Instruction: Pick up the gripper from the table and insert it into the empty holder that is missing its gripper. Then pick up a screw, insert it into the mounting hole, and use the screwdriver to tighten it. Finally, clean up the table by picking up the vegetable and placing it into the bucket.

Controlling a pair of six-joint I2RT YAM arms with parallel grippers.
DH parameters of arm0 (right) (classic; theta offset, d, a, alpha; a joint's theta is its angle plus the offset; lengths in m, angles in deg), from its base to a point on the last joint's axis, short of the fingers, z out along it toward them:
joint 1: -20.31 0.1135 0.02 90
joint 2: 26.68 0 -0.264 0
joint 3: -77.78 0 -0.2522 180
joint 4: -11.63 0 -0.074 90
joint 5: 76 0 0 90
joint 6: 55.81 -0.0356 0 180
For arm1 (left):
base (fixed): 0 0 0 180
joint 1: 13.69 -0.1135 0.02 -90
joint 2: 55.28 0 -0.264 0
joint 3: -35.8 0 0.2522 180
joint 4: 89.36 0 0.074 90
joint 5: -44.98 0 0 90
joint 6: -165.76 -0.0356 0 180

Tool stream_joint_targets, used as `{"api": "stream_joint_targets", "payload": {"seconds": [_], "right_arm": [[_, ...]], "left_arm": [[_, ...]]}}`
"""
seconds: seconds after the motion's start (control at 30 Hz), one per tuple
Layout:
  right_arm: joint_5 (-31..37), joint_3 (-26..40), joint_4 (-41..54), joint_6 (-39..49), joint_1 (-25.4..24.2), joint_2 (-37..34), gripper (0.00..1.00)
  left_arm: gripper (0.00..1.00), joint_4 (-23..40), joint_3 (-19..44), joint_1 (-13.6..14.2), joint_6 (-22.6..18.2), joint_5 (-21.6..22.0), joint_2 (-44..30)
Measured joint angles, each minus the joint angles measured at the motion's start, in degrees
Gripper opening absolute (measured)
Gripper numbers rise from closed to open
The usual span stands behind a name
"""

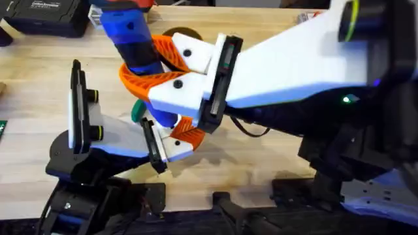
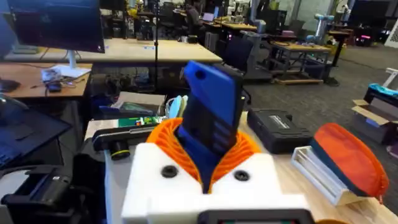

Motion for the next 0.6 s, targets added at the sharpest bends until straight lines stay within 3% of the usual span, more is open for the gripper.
{"api": "stream_joint_targets", "payload": {"seconds": [0.5, 0.6], "right_arm": [[-0.02, -0.02, -0.45, 0.00, 0.00, -0.02, 0.023], [0.00, -0.13, -6.68, 0.18, 0.00, -0.33, 0.023]], "left_arm": [[0.004, -0.04, 0.00, 0.02, -0.02, 0.02, 0.00], [0.004, -0.02, 0.00, 0.00, -0.02, 0.02, 0.00]]}}
